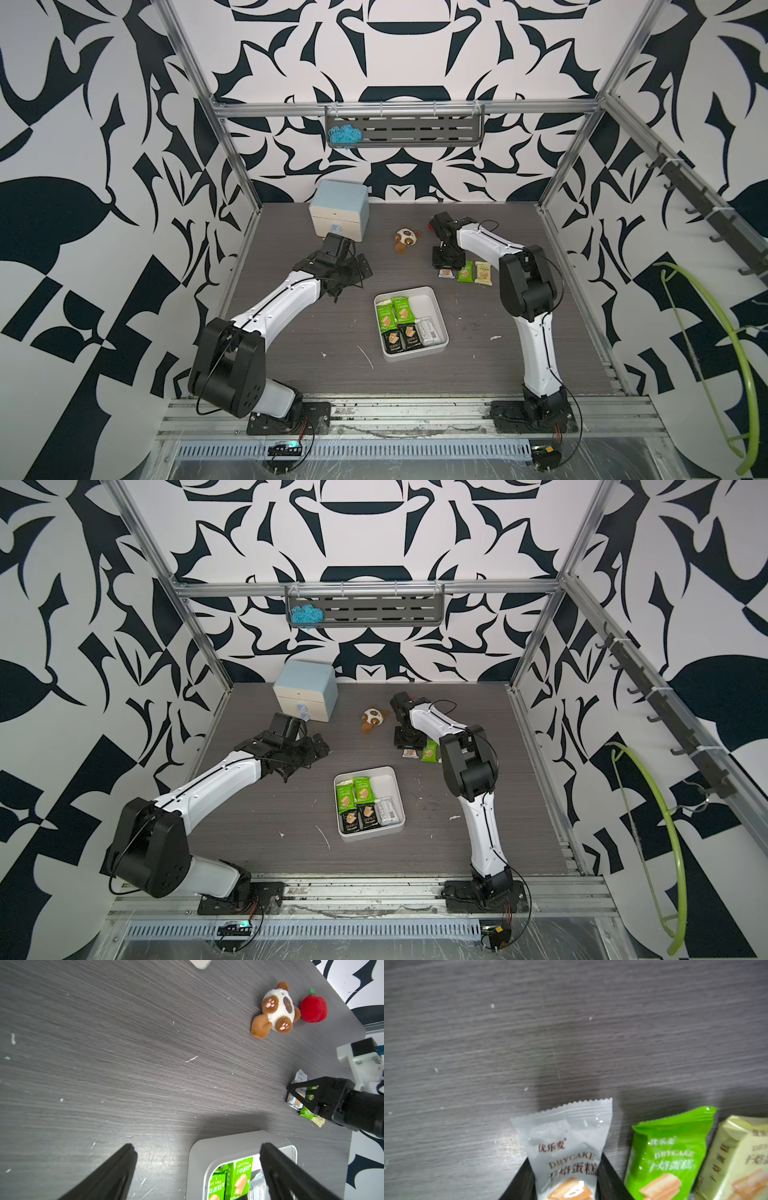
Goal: Take the cookies out of the storage box
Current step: Place the cookie at the center of the board, then pick up the cookie from the storage box.
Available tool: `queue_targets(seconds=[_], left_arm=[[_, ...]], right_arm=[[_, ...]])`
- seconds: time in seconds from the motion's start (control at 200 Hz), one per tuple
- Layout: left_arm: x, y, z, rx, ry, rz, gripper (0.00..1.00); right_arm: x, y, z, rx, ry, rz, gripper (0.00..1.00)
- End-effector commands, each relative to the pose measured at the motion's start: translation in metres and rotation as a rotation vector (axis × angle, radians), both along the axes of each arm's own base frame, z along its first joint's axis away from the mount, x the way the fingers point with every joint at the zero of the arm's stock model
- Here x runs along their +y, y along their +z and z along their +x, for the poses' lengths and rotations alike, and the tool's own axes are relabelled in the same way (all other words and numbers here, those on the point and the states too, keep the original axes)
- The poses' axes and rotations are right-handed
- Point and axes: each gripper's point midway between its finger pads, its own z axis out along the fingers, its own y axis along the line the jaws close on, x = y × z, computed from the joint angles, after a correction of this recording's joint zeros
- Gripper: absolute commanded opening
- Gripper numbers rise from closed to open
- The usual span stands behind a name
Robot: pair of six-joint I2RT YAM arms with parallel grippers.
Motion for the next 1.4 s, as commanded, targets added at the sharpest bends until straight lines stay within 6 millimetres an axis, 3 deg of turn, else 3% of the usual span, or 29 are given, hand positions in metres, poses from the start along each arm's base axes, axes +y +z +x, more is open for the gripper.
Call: queue_targets(seconds=[0.0, 0.19, 0.37, 0.62, 0.79, 1.06, 1.395], left_arm=[[0.008, -0.002, -0.01, 0.011, 0.015, 0.01, 0.99], [0.008, 0.0, -0.014, 0.01, 0.013, 0.0, 0.99], [0.003, 0.0, -0.016, 0.013, -0.008, -0.028, 0.99], [-0.003, -0.007, -0.017, 0.025, -0.007, -0.062, 0.99], [-0.013, -0.011, -0.024, 0.043, -0.024, -0.095, 0.99], [-0.027, -0.023, -0.039, 0.079, -0.05, -0.09, 0.99], [-0.032, -0.025, -0.054, 0.067, -0.049, -0.078, 0.99]], right_arm=[[-0.001, 0.018, 0.005, -0.025, 0.01, -0.012, 0.47], [0.003, 0.043, 0.008, -0.067, 0.024, 0.014, 0.58], [0.008, 0.073, -0.001, -0.088, 0.04, 0.048, 0.6], [0.02, 0.104, -0.041, -0.102, 0.105, 0.088, 0.61], [0.04, 0.116, -0.081, -0.091, 0.17, 0.127, 0.6], [0.065, 0.109, -0.149, -0.043, 0.242, 0.175, 0.57], [0.086, 0.086, -0.201, 0.02, 0.301, 0.195, 0.55]])
